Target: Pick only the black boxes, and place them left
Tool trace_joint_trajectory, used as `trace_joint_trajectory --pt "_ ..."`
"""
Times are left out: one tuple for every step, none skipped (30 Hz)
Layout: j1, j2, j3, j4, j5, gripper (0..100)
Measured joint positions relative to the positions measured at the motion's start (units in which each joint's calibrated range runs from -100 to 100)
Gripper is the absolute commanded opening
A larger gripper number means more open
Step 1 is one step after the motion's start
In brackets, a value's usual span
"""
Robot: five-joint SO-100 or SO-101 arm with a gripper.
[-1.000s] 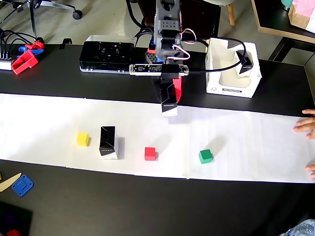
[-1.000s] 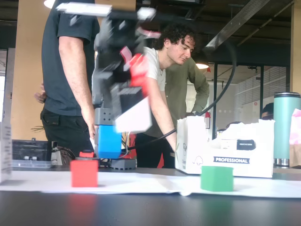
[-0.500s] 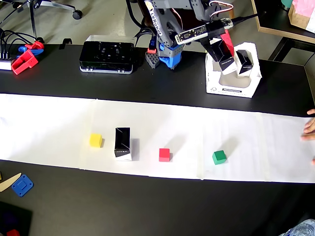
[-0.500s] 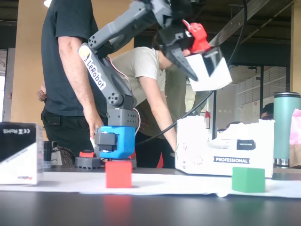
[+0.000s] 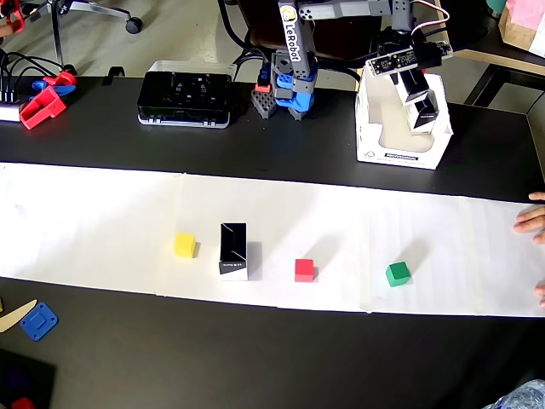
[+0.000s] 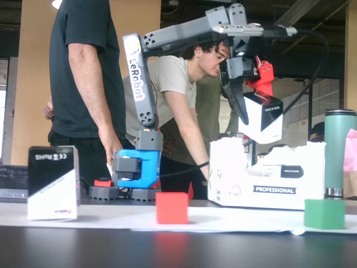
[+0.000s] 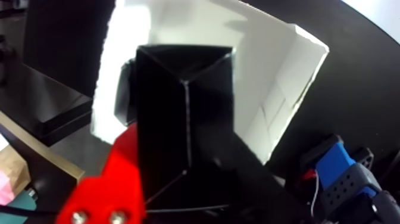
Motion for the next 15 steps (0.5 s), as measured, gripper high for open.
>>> trace_joint_trajectory --pt "-0.1 0.5 0.0 0.0 0.0 34" --pt "-0.1 0.7 0.0 0.0 0.0 37" --pt "-0.3 0.9 0.0 0.0 0.2 39" --pt "-0.6 1.1 0.0 0.3 1.0 42" --pt "-1.1 1.2 0.0 0.9 2.1 44" --pt "-1.5 1.2 0.0 1.1 3.4 45" --pt "-1.6 1.2 0.0 1.2 4.4 47" --pt "-1.6 1.2 0.0 1.4 5.3 48" --pt "-1.6 1.2 0.0 1.7 6.1 49" --pt "-1.6 1.2 0.0 1.8 6.9 49" --pt "-1.5 1.2 0.0 1.9 7.8 49" --pt "-0.9 1.2 0.0 1.9 8.7 49" --pt "-0.2 1.2 0.0 1.9 10.0 49" --pt "0.8 1.2 0.0 1.9 11.4 49" --pt "2.3 1.2 0.0 1.9 12.8 49"
